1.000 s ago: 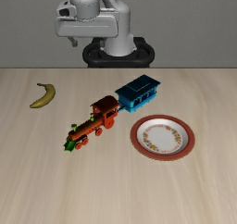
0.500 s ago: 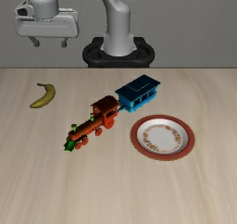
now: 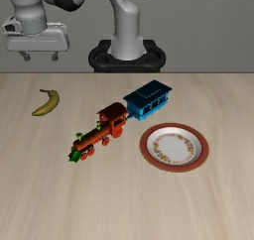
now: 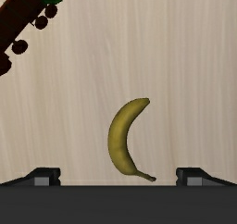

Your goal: Pick up the banana and put it on the plate

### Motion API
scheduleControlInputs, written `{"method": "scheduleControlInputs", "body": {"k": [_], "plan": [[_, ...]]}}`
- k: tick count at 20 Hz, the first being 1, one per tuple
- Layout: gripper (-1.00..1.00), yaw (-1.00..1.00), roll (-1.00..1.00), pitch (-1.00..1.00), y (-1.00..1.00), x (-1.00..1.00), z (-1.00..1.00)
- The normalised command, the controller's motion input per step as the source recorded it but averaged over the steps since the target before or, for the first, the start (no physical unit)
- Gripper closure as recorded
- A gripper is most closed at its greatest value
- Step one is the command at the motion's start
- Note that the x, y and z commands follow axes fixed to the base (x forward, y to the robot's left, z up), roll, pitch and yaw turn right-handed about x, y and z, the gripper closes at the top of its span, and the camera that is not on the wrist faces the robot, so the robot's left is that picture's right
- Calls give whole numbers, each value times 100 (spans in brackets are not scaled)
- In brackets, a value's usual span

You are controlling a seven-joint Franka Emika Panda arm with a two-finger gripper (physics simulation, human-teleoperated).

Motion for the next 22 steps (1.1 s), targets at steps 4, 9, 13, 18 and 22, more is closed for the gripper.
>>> {"method": "scheduleControlInputs", "body": {"k": [4,9,13,18,22], "plan": [[-100,0,0,0,0,0,-100],[-100,0,0,0,0,0,-100],[-100,0,0,0,0,0,-100],[100,0,0,0,0,0,-20],[100,0,0,0,0,0,25]]}}
